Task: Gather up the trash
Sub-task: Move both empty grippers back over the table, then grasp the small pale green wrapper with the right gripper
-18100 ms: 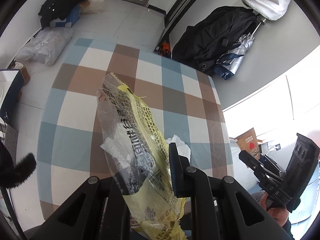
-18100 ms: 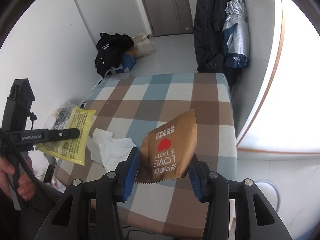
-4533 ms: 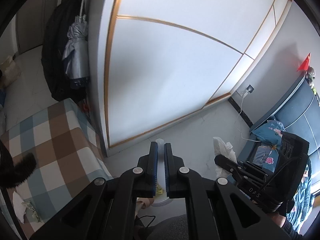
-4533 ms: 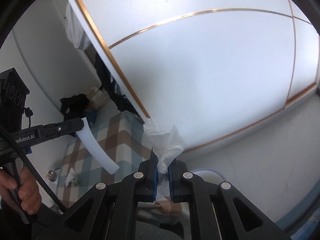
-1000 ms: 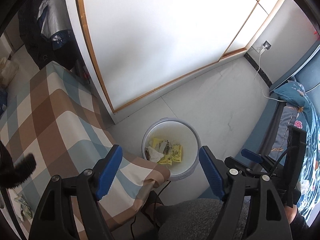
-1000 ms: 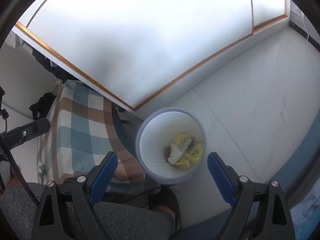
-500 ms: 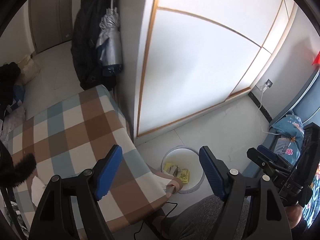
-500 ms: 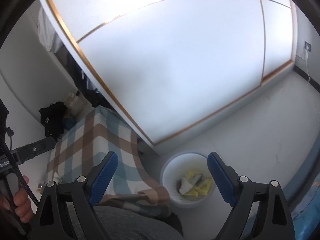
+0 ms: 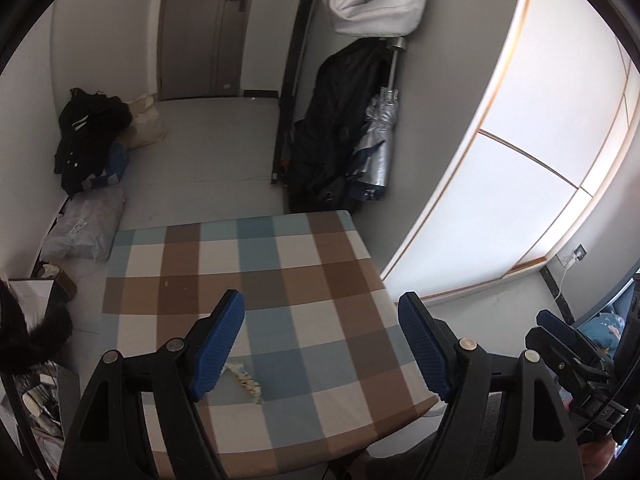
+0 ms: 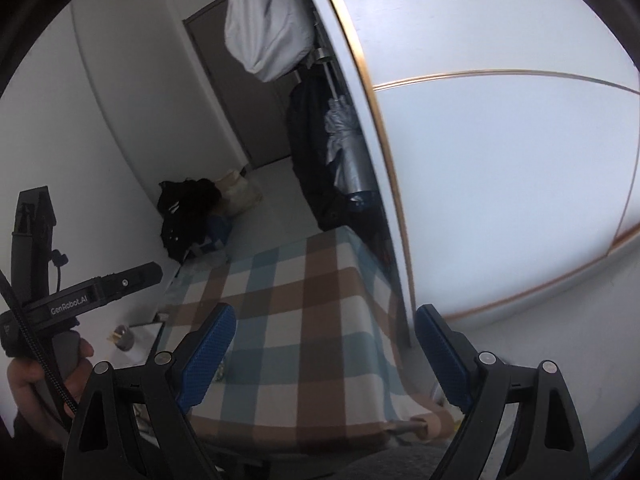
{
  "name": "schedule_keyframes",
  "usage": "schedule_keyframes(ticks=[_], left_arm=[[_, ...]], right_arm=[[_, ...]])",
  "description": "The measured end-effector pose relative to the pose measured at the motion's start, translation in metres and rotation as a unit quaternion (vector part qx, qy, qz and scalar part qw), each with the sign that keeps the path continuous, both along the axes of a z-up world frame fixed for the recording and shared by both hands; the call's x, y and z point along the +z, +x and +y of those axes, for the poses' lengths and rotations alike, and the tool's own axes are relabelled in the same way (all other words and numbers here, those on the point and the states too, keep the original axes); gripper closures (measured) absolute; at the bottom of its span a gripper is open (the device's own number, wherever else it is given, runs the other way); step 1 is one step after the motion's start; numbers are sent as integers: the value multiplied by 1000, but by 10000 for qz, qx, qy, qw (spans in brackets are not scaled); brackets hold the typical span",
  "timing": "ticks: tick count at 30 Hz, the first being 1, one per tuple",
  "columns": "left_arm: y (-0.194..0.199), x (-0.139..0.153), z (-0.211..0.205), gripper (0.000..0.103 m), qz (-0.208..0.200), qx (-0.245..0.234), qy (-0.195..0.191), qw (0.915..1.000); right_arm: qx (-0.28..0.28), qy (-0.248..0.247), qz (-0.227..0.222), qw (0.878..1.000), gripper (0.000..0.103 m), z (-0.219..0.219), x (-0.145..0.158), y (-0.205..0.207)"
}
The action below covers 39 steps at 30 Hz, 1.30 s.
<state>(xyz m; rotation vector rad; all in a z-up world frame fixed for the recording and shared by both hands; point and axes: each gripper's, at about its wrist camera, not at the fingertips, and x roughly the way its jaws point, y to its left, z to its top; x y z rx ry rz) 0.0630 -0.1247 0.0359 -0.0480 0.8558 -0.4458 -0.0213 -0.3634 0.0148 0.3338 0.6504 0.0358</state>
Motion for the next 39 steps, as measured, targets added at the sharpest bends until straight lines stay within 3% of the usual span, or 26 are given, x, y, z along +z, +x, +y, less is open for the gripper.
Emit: schedule_keyframes(ticks=[8,16,21,29,31,32,35,39], left_arm=[[15,-25,74,27,171,602,-84,9980],[25,-49,113,27,499,833,-305,9948],[31,-57,131,27,658,963,-396,9924],[38,-71,158,27,930,1110,-639,9874],[39,-76,161,27,1067,1117,-723,9854],[40,-79,161,27,1172,1070,-757,9844],[41,-83,158,27,1272,1011,-696,9842],[41,-83,157,27,1269,988,-617,9851]], right_arm=[[711,-89,203,9972,12,66,-18,36],[1188,-280,493,9913,12,114,-37,65],[1459,-163,646,9871,18,136,-53,83],[1857,-246,1173,9753,31,175,-89,111],[1947,-319,1277,9720,38,181,-98,114],[2029,-322,1383,9689,46,184,-104,117],[2167,-230,1680,9614,56,190,-122,125],[2249,-354,1822,9565,60,198,-136,131]])
